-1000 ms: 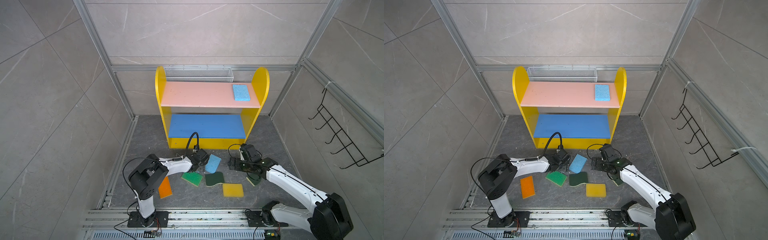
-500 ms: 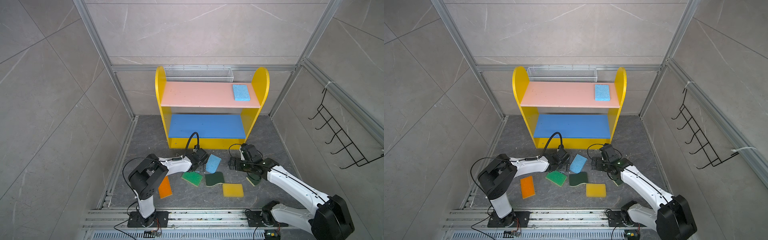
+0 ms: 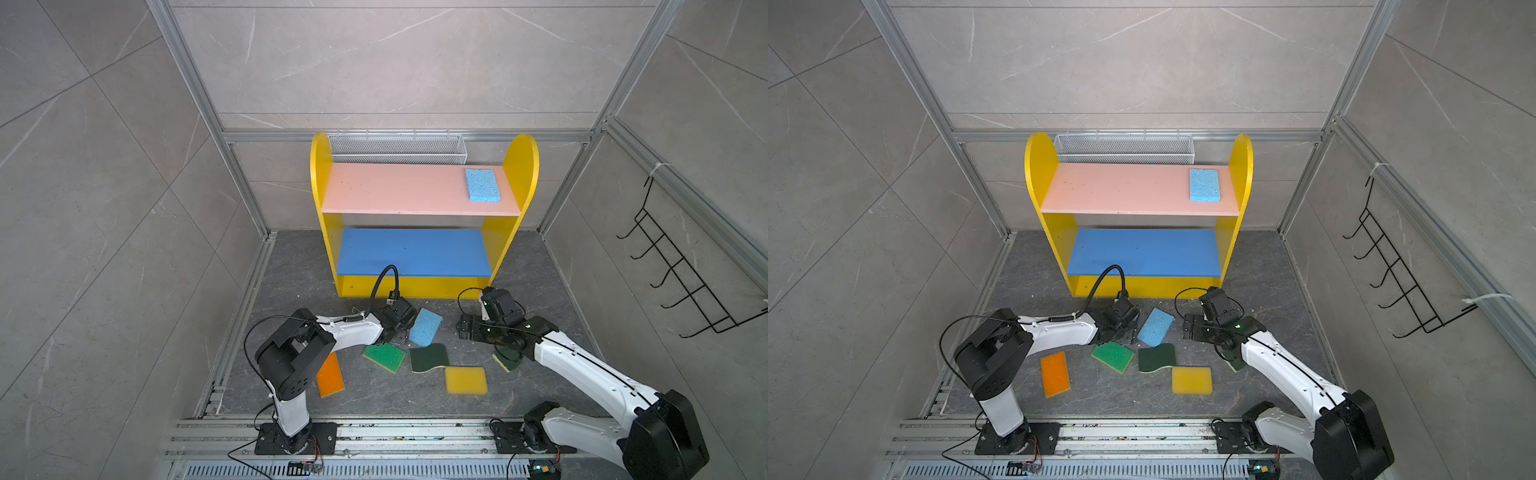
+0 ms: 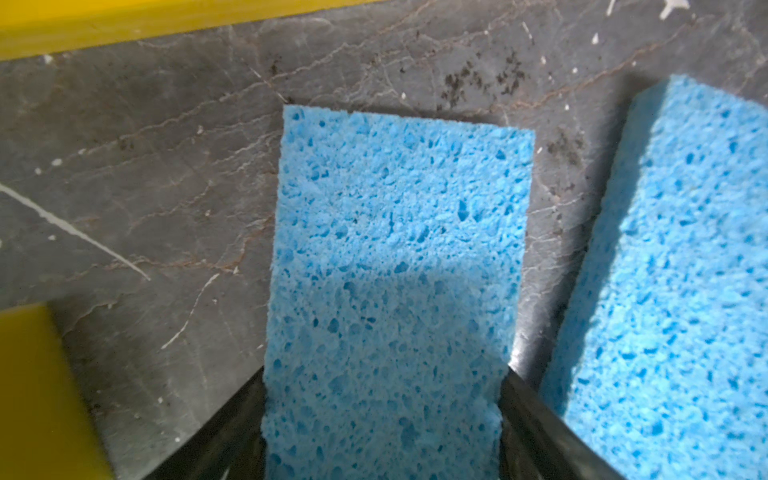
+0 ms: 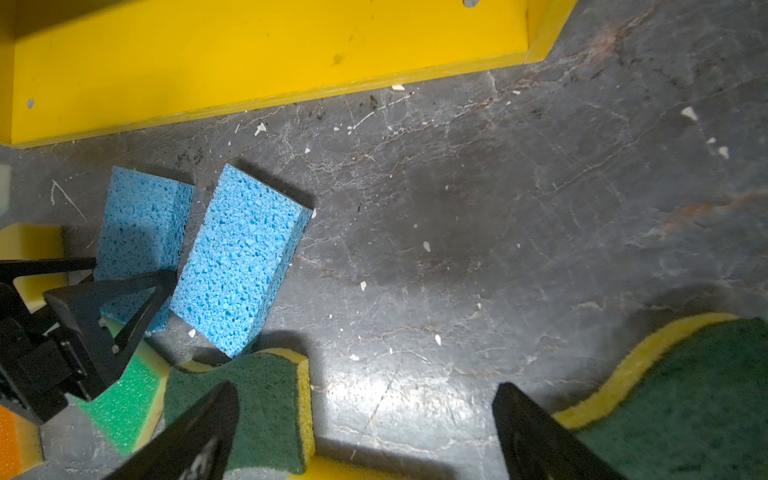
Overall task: Place and organize the cleaning sponges onto the shelf
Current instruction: 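Close the left gripper on the light-blue sponge's near end, then lift the light-blue sponge with the left gripper up to the pink shelf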
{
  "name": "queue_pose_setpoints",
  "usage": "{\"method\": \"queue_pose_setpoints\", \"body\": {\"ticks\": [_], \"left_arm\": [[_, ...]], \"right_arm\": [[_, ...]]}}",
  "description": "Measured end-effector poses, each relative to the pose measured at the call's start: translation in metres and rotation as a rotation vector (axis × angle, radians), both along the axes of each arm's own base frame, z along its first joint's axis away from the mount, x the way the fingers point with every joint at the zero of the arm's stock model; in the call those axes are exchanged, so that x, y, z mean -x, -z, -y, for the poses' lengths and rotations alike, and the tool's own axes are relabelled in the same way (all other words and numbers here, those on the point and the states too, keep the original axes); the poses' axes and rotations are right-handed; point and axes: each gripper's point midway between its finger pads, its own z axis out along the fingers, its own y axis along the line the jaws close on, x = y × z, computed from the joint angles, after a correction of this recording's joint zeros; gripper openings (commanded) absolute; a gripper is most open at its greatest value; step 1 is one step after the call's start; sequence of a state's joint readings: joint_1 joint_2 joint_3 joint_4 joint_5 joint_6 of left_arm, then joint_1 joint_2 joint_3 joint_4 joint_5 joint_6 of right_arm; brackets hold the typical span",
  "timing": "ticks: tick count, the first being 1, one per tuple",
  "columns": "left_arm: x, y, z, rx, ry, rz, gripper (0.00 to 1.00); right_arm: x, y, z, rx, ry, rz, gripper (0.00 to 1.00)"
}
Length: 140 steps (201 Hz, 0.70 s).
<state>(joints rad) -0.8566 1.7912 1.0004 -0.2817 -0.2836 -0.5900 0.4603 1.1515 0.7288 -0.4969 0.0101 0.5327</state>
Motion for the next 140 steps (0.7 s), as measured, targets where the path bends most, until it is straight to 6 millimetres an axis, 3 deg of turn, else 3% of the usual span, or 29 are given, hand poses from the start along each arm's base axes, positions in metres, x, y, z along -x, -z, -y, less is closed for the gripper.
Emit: {"method": "queue_pose_setpoints", "body": {"ticks": [96,140], "left_arm": [[0.008,-0.003,-0.003,-0.035,0.041,-0.044,0.70],[0.012,-0.031,-0.006,-0.043,0.069,-0.036,0.70]], "right_arm": [[0.001,0.000,0.000,0.001,-0.001,-0.001,0.97],[0.001,-0.002,0.000,-0.002,0.000,0.006,0.97]]}}
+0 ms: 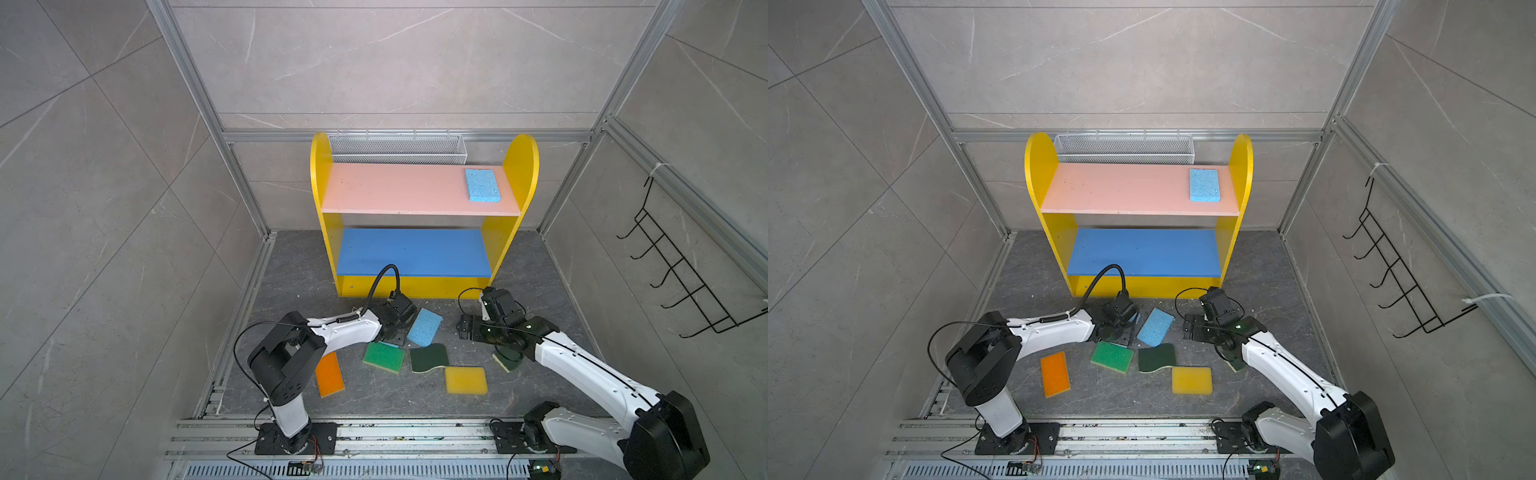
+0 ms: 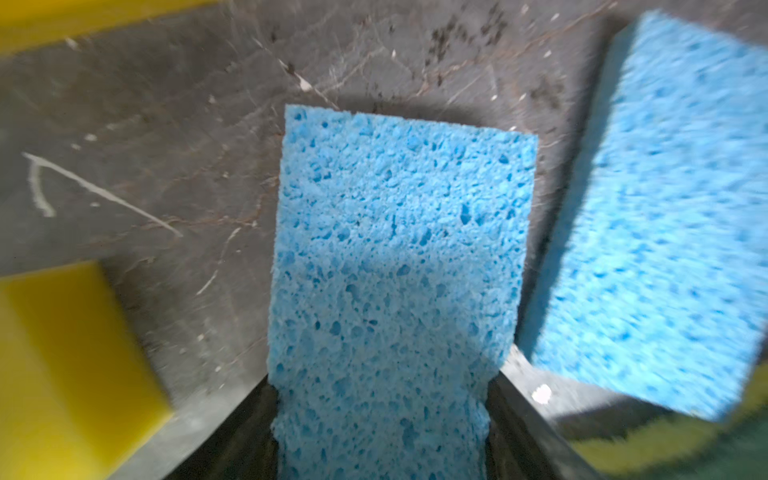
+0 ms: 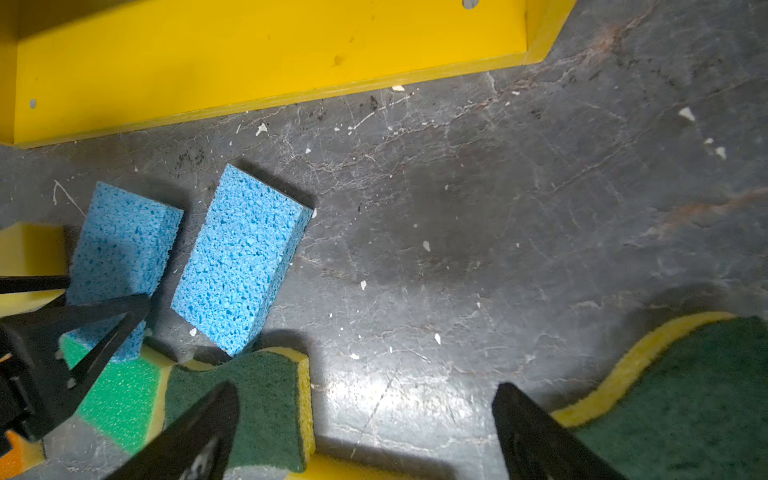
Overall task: Place and organize the cleaning sponges onto the shelf
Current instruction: 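Lift the light-blue sponge with the left gripper up to the pink shelf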
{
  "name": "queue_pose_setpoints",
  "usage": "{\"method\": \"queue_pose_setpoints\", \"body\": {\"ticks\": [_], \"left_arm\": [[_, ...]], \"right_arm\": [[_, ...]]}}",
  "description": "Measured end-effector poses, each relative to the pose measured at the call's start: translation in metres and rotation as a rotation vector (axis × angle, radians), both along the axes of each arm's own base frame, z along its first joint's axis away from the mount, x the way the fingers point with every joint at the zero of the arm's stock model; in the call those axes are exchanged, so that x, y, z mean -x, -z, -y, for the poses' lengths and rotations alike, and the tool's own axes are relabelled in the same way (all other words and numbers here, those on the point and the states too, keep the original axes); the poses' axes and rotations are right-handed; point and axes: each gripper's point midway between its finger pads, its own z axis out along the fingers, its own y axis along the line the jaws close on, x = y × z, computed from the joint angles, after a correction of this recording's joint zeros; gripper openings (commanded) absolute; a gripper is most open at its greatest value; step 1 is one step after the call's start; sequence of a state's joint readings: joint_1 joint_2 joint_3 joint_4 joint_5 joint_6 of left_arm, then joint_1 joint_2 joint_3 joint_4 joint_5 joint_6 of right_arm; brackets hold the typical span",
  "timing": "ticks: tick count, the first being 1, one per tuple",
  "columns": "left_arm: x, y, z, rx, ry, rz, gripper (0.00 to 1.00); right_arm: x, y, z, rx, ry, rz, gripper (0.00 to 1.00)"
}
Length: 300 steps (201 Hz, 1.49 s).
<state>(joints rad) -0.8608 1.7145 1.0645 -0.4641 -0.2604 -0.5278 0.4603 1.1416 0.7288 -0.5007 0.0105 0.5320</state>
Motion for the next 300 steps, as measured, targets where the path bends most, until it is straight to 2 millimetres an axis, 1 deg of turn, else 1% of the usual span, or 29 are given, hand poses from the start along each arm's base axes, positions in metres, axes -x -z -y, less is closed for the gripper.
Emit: {"method": "queue_pose_setpoints", "body": {"ticks": [29,54,114,159,176,215,245,267,290,300], "left_arm": [[-0.001,-0.039,0.006,0.036,0.029,0.049,0.70],[-0.002,-0.078,0.008,0.059,0.047,0.103,0.70],[0.005,-0.153,0.012,0.079,0.100,0.180,0.70],[0.006,-0.214,0.014,0.131,0.131,0.236,0.69],[0.007,-0.232,0.012,0.138,0.142,0.254,0.69],[0.009,-0.262,0.003,0.125,0.158,0.292,0.69],[0.006,-0.296,-0.002,0.141,0.154,0.363,0.69],[0.003,-0.324,-0.006,0.161,0.147,0.429,0.69],[-0.005,-0.358,-0.007,0.179,0.128,0.509,0.69],[-0.010,-0.367,-0.006,0.181,0.120,0.534,0.69]], "right_arm": [[0.000,-0.003,0.000,-0.005,0.000,0.009,0.97],[0.000,-0.003,0.000,-0.005,0.000,0.010,0.97],[0.001,-0.005,0.000,-0.008,-0.001,0.015,0.97],[0.001,-0.007,0.000,-0.009,-0.004,0.024,0.97],[0.000,-0.009,0.000,-0.010,-0.007,0.030,0.97],[0.000,-0.015,0.000,-0.010,-0.017,0.046,0.97],[-0.001,-0.018,-0.001,-0.007,-0.025,0.052,0.97],[-0.003,-0.021,-0.001,-0.009,-0.026,0.058,0.97],[-0.003,-0.022,-0.002,-0.009,-0.029,0.060,0.97],[-0.003,-0.023,-0.002,-0.009,-0.028,0.062,0.97]]}}
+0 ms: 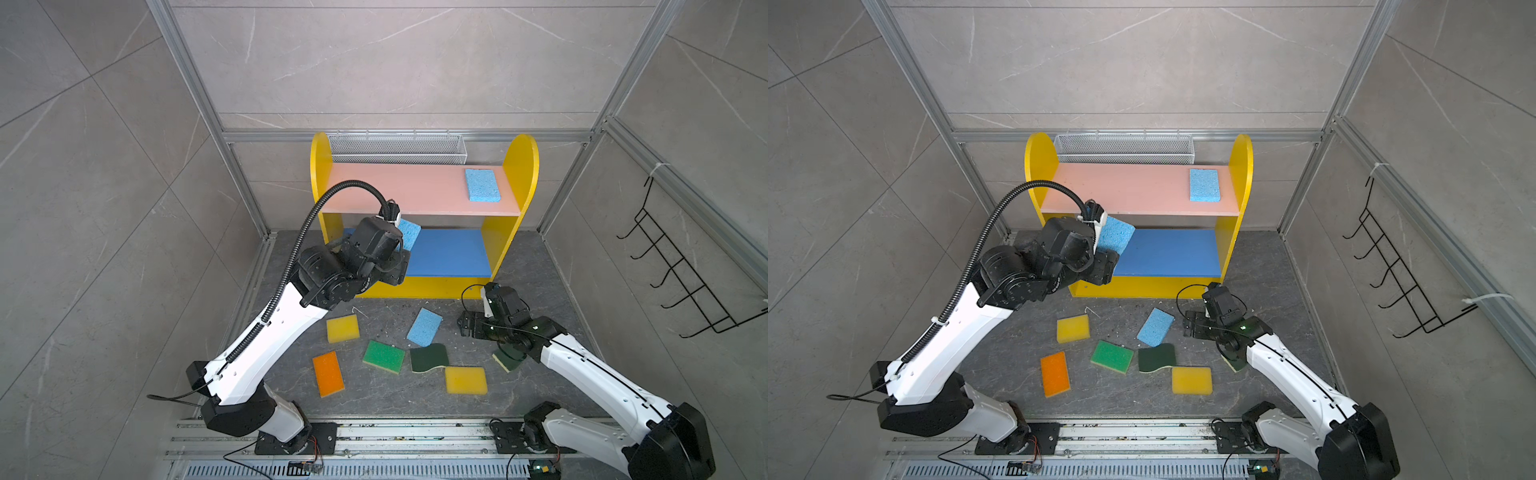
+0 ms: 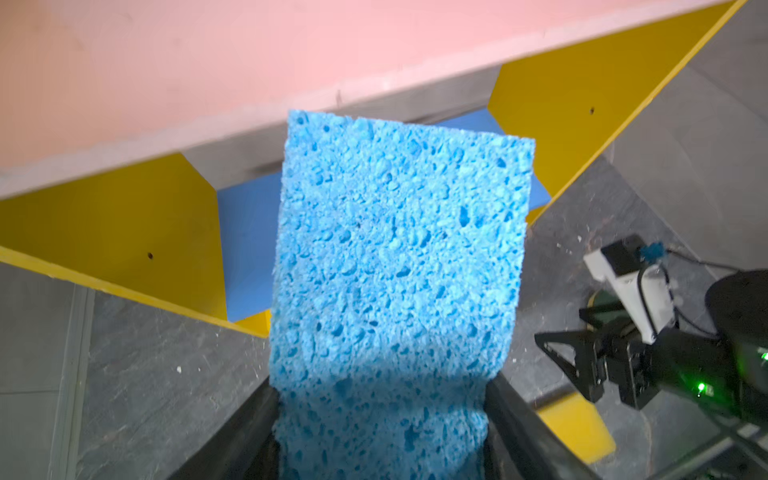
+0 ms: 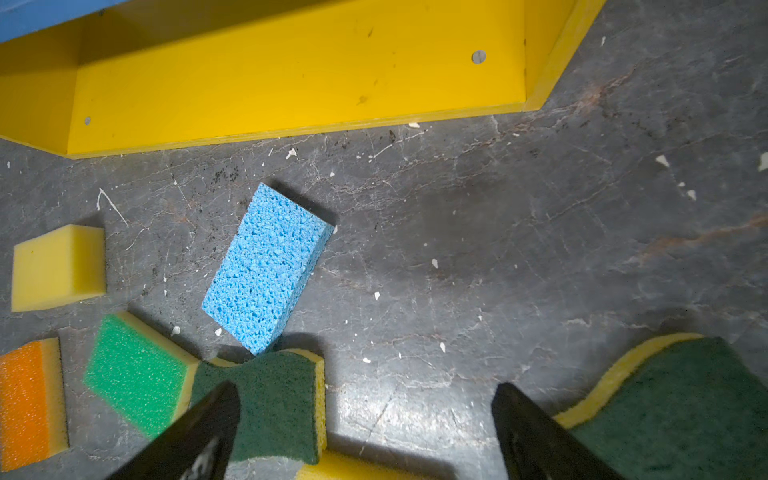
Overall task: Place and organize the cleaning sponges onto the shelf
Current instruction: 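Lift the light-blue sponge with the left gripper up to the pink shelf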
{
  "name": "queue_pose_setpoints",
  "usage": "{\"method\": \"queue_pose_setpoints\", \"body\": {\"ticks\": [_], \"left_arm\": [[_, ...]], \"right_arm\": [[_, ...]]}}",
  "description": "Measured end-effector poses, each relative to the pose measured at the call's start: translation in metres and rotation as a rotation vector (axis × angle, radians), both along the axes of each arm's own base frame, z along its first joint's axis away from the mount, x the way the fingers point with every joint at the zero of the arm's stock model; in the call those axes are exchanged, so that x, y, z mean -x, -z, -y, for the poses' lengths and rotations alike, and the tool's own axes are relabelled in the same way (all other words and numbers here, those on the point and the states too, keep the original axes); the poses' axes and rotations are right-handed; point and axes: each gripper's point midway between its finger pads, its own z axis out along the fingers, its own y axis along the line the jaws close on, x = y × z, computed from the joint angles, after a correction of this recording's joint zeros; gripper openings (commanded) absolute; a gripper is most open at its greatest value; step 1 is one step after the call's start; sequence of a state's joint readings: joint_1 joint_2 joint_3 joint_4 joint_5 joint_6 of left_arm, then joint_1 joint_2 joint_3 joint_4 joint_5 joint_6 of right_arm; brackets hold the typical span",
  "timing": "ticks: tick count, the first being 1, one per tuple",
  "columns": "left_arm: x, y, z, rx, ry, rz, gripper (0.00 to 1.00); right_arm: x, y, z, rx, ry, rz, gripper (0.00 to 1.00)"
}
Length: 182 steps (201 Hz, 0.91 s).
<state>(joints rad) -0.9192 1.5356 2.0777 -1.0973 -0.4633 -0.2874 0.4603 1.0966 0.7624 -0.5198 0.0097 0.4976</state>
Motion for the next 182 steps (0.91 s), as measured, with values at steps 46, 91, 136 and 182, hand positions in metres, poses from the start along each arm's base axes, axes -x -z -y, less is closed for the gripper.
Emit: {"method": "queue_pose_setpoints", "body": {"ticks": [46,91,136,182], "left_arm": [[-0.023,-0.021,0.004,0.002,-0.036,0.059,0.70],[-0.043,-0.025,-0.003,-0.004,-0.074,0.088,0.71],[-0.068,-0.036,-0.013,0.019,-0.122,0.147,0.71],[-0.092,-0.050,-0.031,0.055,-0.187,0.200,0.71]], "right_arm": [[-0.002,-0.002,-0.002,-0.007,-0.005,0.000,0.97],[-0.001,-0.001,-0.003,-0.005,-0.009,-0.004,0.97],[0.000,0.000,-0.002,-0.002,-0.010,-0.008,0.97],[0.000,0.000,-0.002,0.007,-0.021,-0.008,0.97]]}}
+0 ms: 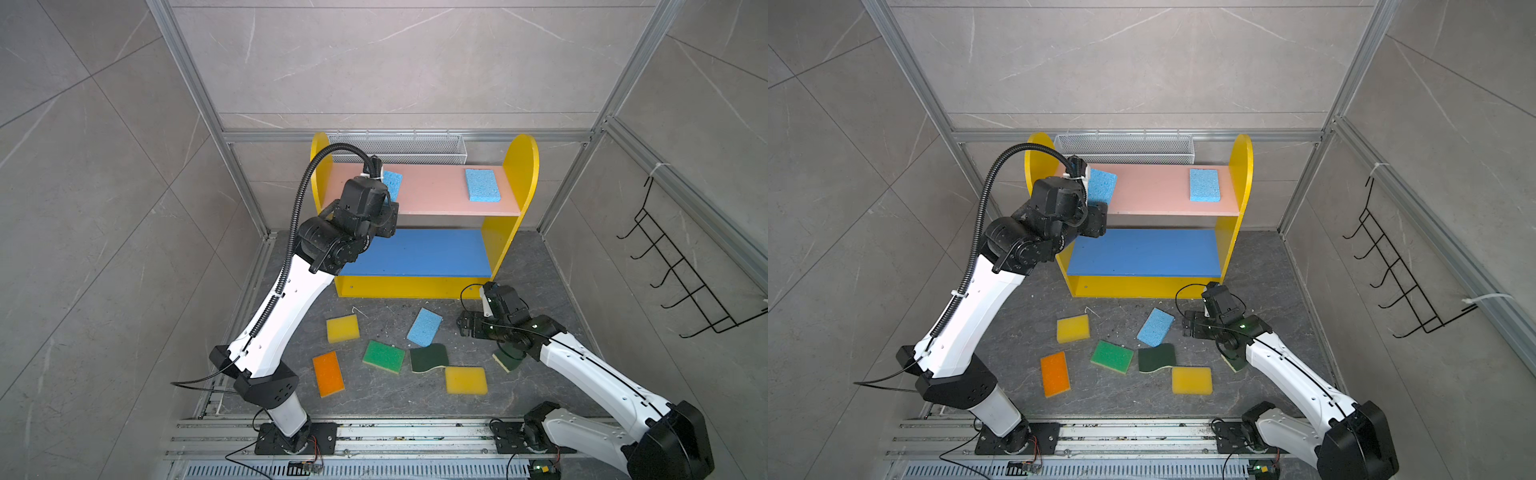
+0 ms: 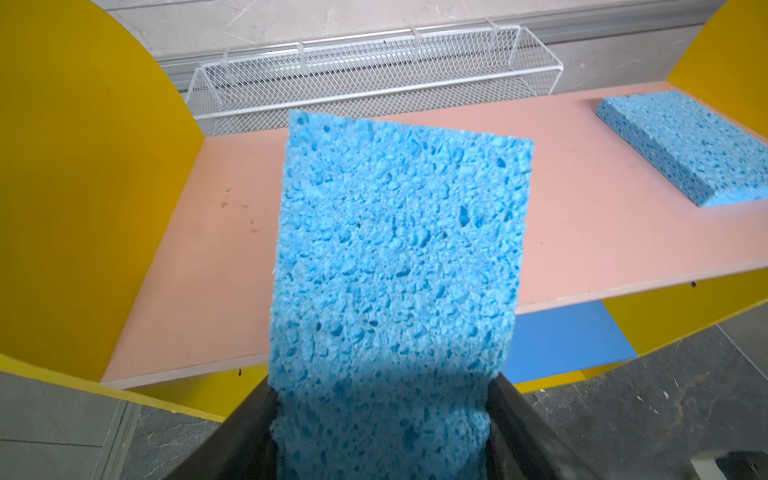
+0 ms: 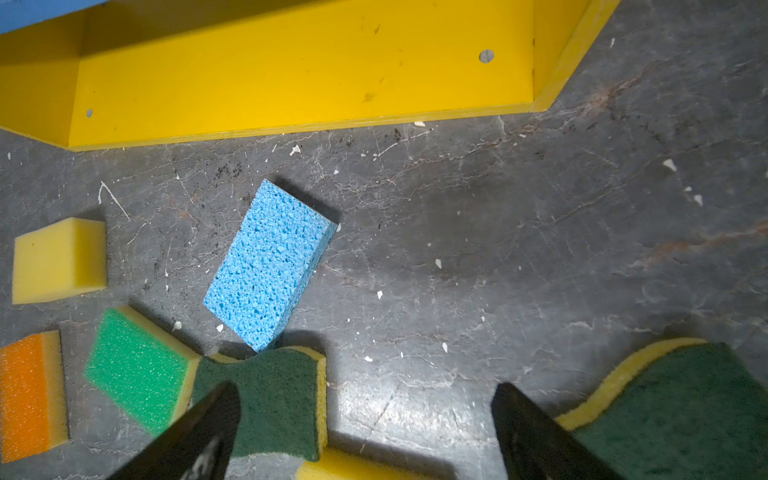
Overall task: Place and organize the cleaning sponges onto the shelf
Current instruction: 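Lift the light-blue sponge with the left gripper up to the pink shelf, then lower the held light-blue sponge onto the pink shelf's far end with the left gripper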
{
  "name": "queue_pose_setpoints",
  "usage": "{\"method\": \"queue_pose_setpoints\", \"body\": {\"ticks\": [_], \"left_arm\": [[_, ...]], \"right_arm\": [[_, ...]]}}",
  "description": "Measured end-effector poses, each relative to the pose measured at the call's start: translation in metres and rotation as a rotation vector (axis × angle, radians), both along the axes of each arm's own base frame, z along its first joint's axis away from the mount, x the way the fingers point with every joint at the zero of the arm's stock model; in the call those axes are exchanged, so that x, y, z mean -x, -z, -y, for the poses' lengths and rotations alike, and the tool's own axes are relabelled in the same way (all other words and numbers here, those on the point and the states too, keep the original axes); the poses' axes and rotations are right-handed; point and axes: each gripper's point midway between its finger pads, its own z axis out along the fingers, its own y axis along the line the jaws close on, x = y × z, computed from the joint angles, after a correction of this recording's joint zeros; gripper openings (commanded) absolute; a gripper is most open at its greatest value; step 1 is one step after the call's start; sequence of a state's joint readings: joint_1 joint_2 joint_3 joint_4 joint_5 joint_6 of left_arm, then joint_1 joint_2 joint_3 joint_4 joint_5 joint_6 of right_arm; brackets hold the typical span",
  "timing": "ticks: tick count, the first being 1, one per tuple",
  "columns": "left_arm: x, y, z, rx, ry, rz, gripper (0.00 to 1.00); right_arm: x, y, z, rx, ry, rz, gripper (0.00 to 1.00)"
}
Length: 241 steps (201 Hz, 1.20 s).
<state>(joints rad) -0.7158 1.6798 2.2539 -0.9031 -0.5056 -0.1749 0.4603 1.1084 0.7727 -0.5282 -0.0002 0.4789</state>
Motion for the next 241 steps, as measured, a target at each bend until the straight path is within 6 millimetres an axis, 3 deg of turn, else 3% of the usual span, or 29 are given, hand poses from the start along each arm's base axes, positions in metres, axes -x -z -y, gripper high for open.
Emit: {"method": "queue_pose_setpoints", "body": {"ticks": [56,131,241], "left_arm": [[-0.025,-0.020,-0.013,0.066,-0.050,0.085,0.71],[-0.069,-0.001,-0.011,0.073,-0.096,0.093,0.70],[-0.086,0.011,-0.016,0.070,-0.149,0.102,0.70]], "right_arm": [[-0.004,0.003,-0.002,0.010,-0.003,-0.018,0.97],[-0.011,0.002,-0.005,0.014,-0.004,-0.023,0.97],[-0.014,0.010,-0.010,0.016,-0.012,-0.056,0.97]]}}
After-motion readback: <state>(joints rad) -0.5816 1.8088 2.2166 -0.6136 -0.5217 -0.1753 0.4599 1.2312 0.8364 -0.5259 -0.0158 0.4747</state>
